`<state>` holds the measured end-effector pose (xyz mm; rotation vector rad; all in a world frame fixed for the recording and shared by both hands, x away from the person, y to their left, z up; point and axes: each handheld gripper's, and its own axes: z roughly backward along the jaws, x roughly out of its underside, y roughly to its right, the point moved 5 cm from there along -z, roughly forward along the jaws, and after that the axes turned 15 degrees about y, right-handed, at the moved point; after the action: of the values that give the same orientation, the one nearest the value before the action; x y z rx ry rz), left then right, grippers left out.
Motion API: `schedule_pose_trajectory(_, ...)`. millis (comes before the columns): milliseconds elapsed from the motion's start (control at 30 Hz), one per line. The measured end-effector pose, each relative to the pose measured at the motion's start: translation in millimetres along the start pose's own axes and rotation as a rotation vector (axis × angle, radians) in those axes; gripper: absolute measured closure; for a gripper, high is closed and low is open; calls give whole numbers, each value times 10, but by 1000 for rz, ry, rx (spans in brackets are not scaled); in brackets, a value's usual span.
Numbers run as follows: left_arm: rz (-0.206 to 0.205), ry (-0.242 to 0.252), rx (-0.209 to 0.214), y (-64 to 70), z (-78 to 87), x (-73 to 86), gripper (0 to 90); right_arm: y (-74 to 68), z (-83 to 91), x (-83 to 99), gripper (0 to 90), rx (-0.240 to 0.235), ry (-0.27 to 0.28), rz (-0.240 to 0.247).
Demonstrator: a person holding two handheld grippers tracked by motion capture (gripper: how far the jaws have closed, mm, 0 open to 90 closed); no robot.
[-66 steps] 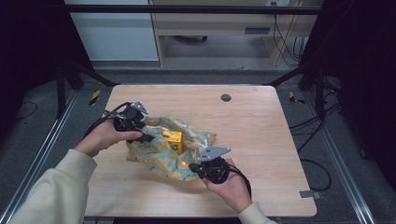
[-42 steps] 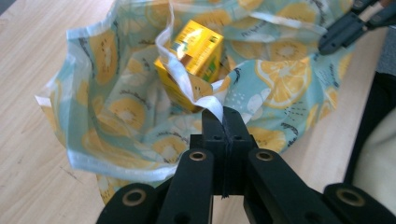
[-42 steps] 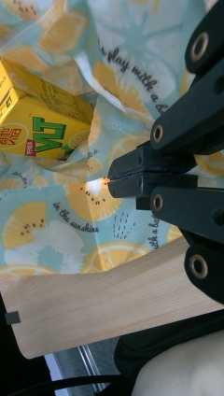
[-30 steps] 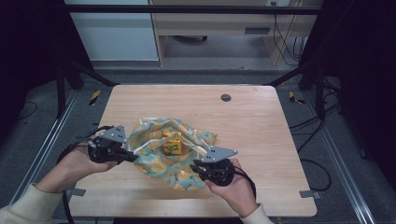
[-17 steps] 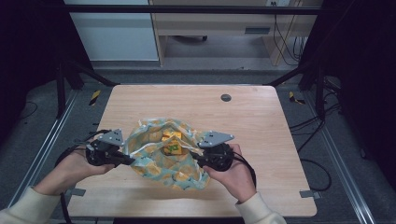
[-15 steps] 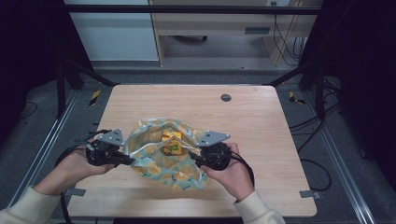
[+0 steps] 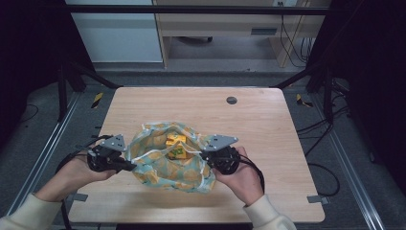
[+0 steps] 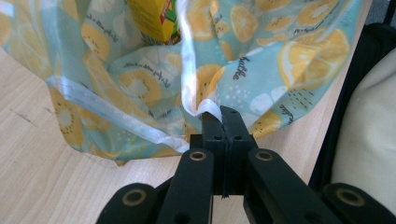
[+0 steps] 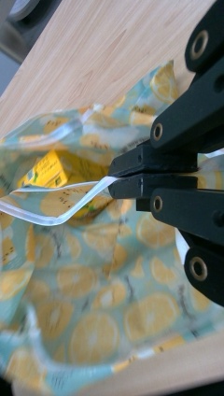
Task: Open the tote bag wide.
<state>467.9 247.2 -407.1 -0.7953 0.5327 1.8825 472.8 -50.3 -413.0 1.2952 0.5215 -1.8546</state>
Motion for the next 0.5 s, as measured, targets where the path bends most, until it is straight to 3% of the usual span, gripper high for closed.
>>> schedule_pose_trajectory(133,-11,-24,-12,33,-111,106,900,-143,138,94,885,-52,4,-6)
schedule_pose_trajectory(200,-15,-34,-19,39,-171,155,900,-224,168,192,886,-83,-21,-4)
schedule_pose_trajectory(500,-23,-124,-39,32,-470,466,900,-340,11,641,886,-129,-147,-22)
